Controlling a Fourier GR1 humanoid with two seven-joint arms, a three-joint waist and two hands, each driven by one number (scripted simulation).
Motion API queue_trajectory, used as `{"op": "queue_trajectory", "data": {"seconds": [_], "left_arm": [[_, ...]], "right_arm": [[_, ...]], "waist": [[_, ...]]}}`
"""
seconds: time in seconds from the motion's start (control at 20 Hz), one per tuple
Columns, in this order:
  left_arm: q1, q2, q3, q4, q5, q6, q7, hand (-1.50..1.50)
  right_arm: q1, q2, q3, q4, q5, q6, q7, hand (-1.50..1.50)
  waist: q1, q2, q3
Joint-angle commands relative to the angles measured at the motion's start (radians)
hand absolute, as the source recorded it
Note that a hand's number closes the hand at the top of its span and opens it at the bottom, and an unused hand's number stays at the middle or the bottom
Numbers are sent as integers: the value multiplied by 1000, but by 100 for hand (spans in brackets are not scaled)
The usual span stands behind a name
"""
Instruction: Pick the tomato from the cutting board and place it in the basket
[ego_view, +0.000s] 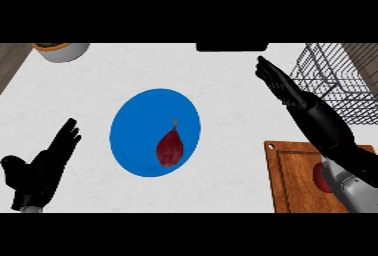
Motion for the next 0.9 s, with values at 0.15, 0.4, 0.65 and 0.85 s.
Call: {"op": "queue_trajectory", "data": {"seconds": [0.15,0.4,0.65,0.85], "left_arm": [[53,-59,-27,96,-5,14,42,0],[52,-104,-73,167,-15,18,101,0],[108,-61,-38,137,2,-14,102,0],[83,-62,-22,172,-4,-11,92,0]], "right_arm": [[38,-7,-197,99,-298,169,-63,150],[194,4,-43,-1,-279,348,-138,150],[335,-18,11,-187,23,112,-80,-150],[238,-199,-91,-220,195,63,61,-150]], "waist": [[-6,37,-10],[-24,31,-10],[-30,22,-12],[-49,21,-18]]}}
